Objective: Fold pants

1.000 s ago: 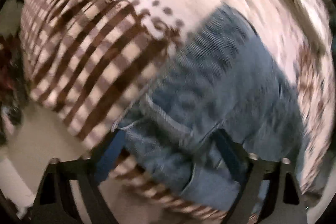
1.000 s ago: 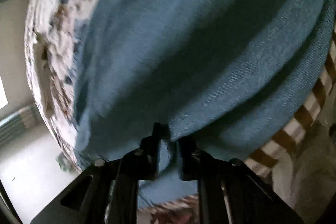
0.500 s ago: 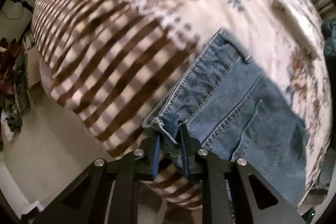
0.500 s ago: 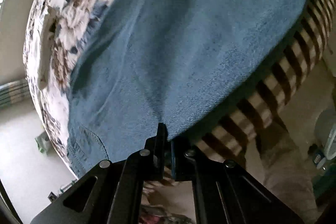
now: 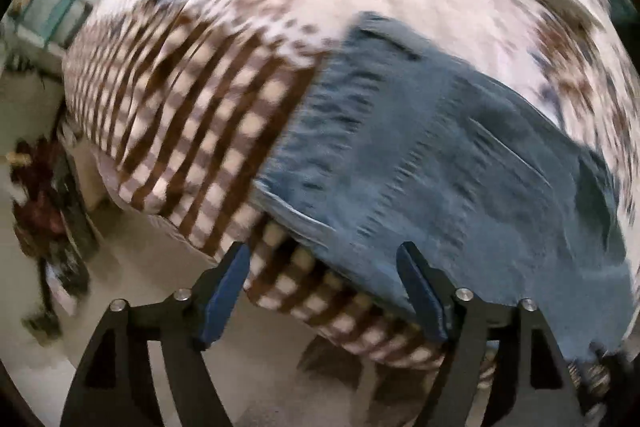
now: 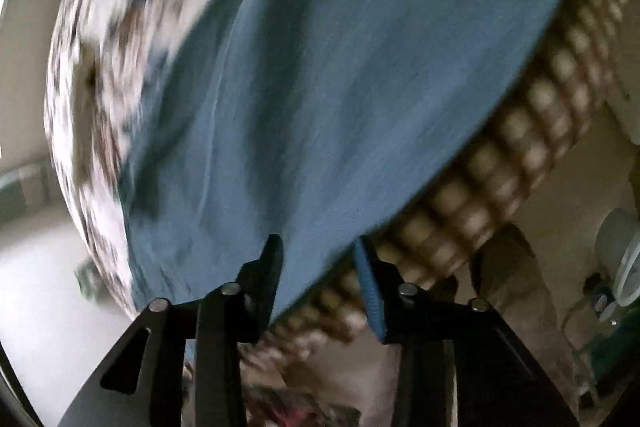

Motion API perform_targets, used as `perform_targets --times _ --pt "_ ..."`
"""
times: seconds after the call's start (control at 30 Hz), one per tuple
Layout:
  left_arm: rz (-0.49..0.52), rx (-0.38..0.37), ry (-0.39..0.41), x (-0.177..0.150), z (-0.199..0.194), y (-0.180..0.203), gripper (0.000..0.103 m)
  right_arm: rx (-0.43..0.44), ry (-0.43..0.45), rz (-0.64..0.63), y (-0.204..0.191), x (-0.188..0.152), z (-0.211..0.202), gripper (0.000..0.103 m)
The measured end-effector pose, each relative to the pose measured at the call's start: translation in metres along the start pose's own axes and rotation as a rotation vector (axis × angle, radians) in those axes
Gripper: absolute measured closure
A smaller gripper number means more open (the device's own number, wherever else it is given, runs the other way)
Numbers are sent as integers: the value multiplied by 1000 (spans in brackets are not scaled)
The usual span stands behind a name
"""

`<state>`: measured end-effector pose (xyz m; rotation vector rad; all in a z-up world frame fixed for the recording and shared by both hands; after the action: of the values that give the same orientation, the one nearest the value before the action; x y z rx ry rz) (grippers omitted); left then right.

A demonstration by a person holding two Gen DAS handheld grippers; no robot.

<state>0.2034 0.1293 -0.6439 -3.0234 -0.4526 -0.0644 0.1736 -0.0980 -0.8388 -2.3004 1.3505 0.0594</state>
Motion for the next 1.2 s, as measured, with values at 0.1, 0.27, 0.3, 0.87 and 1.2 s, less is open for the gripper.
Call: perform_targets --times 0.1,0.27,0.3,0.87,1.2 --pt "94 8 22 -7 -14 53 18 -74 2 -3 10 25 -12 62" --pt "203 57 83 12 -18 130 18 -48 -113 -348 -70 40 -8 62" --pt "206 71 91 19 -17 138 18 -39 -149 -444 -99 42 -1 62" --pt "120 9 -57 70 56 151 17 -69 -795 -1098 -236 13 120 61" --pt "168 -31 -101 88 83 138 12 -19 -896 -1004 -270 28 173 56"
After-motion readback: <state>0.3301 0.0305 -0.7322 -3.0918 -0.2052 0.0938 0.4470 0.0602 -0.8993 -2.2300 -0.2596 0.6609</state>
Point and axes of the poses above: each gripper's, at about its wrist camera, not at the fingertips, and z roughly the way its jaws point, y to its right, x to its top, the point moved 6 cm from there along z, roughly the way its jaws point
